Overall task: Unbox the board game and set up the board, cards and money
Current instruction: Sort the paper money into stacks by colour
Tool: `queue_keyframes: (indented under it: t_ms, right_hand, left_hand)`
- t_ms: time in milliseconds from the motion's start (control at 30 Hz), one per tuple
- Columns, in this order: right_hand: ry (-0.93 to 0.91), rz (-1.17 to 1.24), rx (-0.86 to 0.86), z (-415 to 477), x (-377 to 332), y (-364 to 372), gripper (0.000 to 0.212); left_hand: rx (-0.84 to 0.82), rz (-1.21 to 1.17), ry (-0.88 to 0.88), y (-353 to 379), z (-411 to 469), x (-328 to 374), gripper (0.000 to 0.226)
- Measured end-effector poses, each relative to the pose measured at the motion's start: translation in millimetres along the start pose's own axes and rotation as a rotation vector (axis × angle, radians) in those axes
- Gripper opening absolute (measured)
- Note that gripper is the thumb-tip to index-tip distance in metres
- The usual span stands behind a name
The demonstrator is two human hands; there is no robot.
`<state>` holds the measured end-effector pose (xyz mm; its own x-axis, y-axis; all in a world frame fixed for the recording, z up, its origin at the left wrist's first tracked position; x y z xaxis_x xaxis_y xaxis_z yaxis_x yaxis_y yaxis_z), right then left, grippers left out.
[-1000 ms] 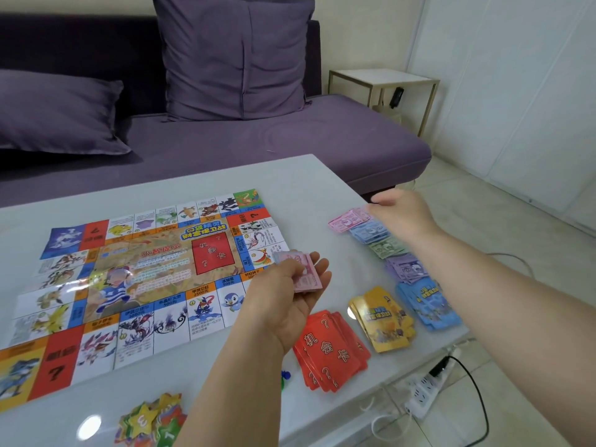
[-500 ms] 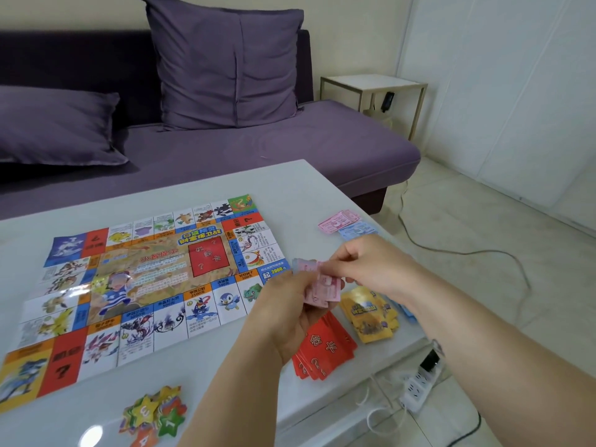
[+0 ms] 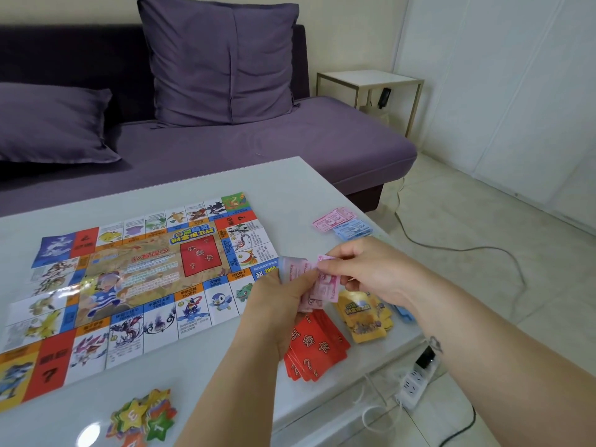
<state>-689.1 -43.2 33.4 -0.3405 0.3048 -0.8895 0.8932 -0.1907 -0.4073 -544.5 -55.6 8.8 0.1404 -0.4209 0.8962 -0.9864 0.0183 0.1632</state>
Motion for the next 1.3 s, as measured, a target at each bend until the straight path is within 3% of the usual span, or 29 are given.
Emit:
queue_keyframes:
  t_ms: [133,333,633,733,900,1067,1300]
  right_hand:
    - [-0.032,-0.075,0.061,0.5,-1.1,-6.7,0.01]
    - [0.022,0.07,-0.042,-2.8,-4.2,-7.8,0.007]
    - [-0.006,0.022,-0.021,1.1,0.6,-1.0,0.007]
    - [-0.01,0.086,0.069,6.1,1.3,-2.5,0.006]
    - [-0.031,0.104,0.316,36.9,-0.7,-9.0,0.025]
    - [-0.068,0.016,0.492,95.2,-6.3,-15.1,0.03]
    - [-0.063,-0.375,0.61,130.7,-4.1,-16.0,0.023]
  left_hand:
    - [-0.013,0.0,-0.017,0.5,0.3,0.9,0.013]
    - [0.004,0.021,0.026,-2.3,1.2,-0.6,0.003]
    - [0.028,-0.044,-0.007,-1.0,-4.5,0.4,0.007]
    - [0.062,-0.189,-0.082,-3.3,-3.9,5.1,0.005]
    - [0.115,-0.419,-0.154,-12.7,5.8,14.8,0.004]
    - [0.103,-0.543,-0.208,-13.5,18.4,20.5,0.022]
    - [0.08,-0.541,-0.189,-15.5,23.8,27.1,0.015]
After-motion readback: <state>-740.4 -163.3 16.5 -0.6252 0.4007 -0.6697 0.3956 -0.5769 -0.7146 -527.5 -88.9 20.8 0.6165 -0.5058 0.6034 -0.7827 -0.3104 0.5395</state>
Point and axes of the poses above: each hand's wrist, its own z-axis towards the middle knuckle, its own y-axis out of the palm, x = y × z, the point moved 1 cm from there along z, towards the middle knuckle, and after that the axes turned 11 degrees about x, right-handed, at the moved point
